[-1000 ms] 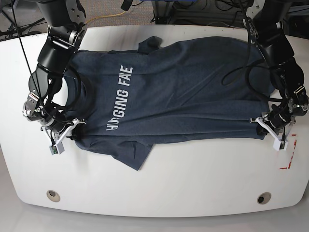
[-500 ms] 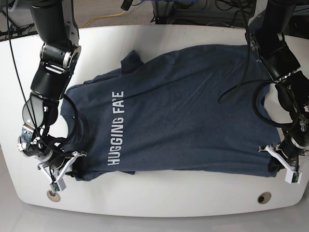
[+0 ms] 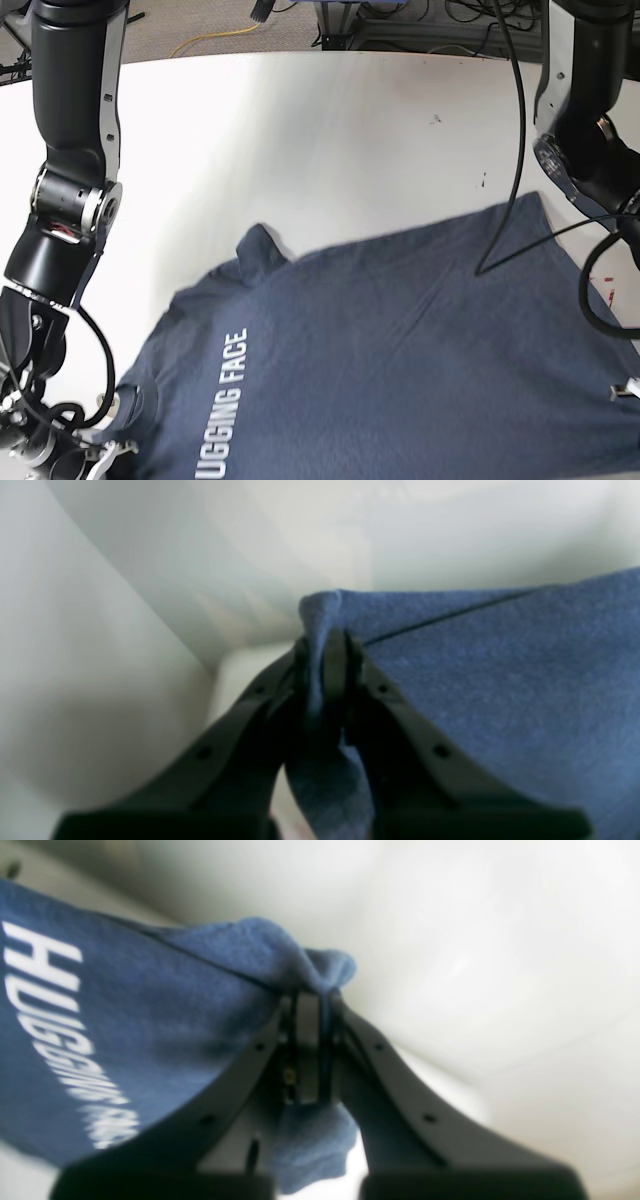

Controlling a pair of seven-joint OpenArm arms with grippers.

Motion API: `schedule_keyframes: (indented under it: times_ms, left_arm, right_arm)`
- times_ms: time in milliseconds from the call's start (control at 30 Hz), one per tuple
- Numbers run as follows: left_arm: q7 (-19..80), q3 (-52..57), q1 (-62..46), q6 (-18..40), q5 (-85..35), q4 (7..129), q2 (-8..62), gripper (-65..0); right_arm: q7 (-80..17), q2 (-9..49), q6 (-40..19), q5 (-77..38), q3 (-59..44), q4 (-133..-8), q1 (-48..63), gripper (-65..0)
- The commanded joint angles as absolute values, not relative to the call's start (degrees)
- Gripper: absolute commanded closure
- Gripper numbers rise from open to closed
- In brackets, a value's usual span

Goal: Fold the T-shirt properly
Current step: 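Lift the shirt with both grippers and fold it over onto itself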

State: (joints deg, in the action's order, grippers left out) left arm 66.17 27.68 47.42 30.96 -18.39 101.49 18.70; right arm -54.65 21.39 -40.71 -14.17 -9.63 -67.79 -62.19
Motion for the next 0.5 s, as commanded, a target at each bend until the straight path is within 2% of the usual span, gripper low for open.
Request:
schedule_keyframes:
  times_ms: [0, 167, 300, 467]
  left_arm:
    - [64.92, 27.65, 52.62, 30.64, -17.54, 102.11, 20.7, 0.0]
    - [65.01, 26.42, 58.24, 30.9, -17.45, 102.02, 21.41, -0.3]
    - [65.1, 23.43, 57.63, 30.99, -17.54, 102.46, 21.41, -0.3]
    - [65.1, 23.52, 51.74, 31.08, -17.71, 102.55, 20.97, -0.3]
  right_arm:
    - [-54.02, 22.73, -40.0, -13.49, -9.8, -68.79, -67.56, 0.0]
    - [-57.27, 23.69, -40.0, -13.58, -9.8, -68.79, -74.42, 0.0]
    - [-58.68, 23.96, -40.0, -13.58, -9.98, -70.73, -74.8, 0.0]
    - [-60.09, 24.66, -40.0, -13.58, -10.24, -78.46, -66.24, 0.0]
